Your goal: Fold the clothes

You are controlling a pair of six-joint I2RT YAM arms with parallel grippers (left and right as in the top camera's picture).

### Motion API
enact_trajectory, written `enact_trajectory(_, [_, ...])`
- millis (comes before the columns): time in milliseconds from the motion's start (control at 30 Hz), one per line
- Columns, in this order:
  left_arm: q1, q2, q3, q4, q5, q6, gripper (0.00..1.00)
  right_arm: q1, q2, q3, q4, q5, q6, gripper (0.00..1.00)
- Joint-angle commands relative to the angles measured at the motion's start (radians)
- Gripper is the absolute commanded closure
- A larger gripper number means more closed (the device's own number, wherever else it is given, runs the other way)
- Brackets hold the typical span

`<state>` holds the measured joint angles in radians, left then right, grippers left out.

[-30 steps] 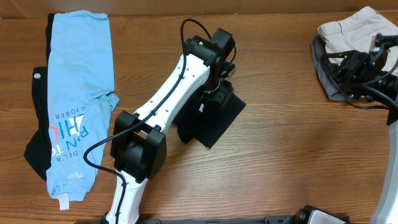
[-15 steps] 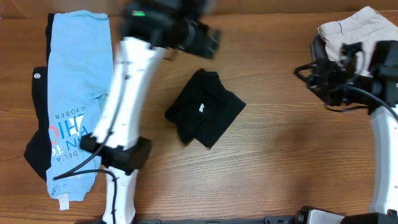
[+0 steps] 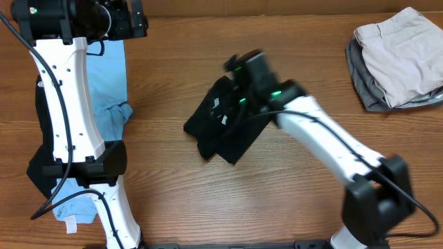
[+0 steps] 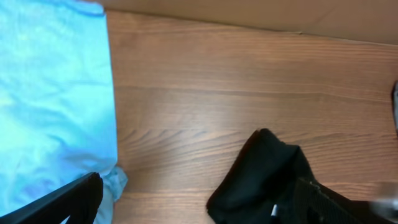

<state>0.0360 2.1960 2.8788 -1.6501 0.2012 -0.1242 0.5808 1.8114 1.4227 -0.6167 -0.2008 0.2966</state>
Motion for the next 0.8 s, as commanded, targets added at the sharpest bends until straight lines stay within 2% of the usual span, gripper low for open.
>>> enact_trajectory(0, [0.011,0.003,-0.024,-0.007,-0.008,0.004,0.0,0.056,0.044,-0.001,0.014,0.261,0.038,0.0])
enact_trajectory(200, [0.008,0.003,-0.062,-0.004,-0.019,0.016,0.0,0.046,0.09,-0.001,-0.06,0.488,0.174,0.0])
enact_trajectory(300, [0.006,0.003,-0.079,-0.003,-0.02,0.016,0.0,-0.009,0.114,-0.001,-0.138,0.507,0.235,0.0])
enact_trajectory(633, [0.0,0.003,-0.102,-0.003,-0.02,0.016,0.0,-0.167,0.143,-0.001,-0.302,0.342,0.258,0.0])
enact_trajectory(767, [-0.005,0.003,-0.102,-0.003,-0.021,0.016,0.0,-0.193,0.136,-0.001,-0.383,0.204,0.258,0.0])
